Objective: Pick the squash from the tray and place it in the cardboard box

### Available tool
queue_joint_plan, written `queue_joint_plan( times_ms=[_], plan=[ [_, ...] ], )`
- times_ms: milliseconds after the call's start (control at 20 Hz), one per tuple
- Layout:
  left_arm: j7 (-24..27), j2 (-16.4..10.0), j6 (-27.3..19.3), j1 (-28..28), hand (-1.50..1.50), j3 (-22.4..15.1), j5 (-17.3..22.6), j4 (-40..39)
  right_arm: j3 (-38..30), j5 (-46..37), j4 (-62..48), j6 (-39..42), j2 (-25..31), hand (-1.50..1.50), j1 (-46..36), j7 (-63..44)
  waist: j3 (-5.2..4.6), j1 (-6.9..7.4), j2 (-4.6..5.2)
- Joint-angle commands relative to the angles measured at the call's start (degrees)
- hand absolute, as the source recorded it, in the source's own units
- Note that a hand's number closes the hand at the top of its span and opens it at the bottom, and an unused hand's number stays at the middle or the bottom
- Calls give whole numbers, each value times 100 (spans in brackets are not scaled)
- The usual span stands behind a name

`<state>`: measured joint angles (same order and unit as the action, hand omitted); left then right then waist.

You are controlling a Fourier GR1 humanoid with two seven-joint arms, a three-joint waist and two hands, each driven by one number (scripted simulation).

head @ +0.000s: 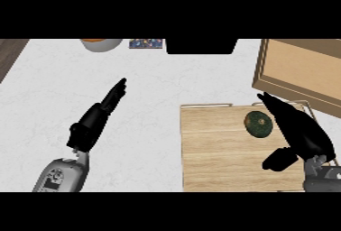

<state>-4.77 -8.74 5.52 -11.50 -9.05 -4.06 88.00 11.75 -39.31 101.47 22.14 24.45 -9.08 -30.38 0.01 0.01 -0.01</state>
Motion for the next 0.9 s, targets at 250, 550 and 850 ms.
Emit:
queue_joint_plan(
  times_ms=[250, 550, 850],
  plan=[
    [174, 103, 267, -236, 0, 366, -114, -359, -143, -591, -472, -21, -431, -150, 196, 475, -1, -8, 2],
    [-272, 201, 299, 142, 0, 185, -199, 382, -82, -1138, -1126, -142, -499, -150, -25, 632, 0, 18, -1],
    [472, 421, 213, 396, 0, 118, -523, -114, -459, -1213, -1597, -319, -599, 150, -206, 1164, -1, 6, 3]
  ],
)
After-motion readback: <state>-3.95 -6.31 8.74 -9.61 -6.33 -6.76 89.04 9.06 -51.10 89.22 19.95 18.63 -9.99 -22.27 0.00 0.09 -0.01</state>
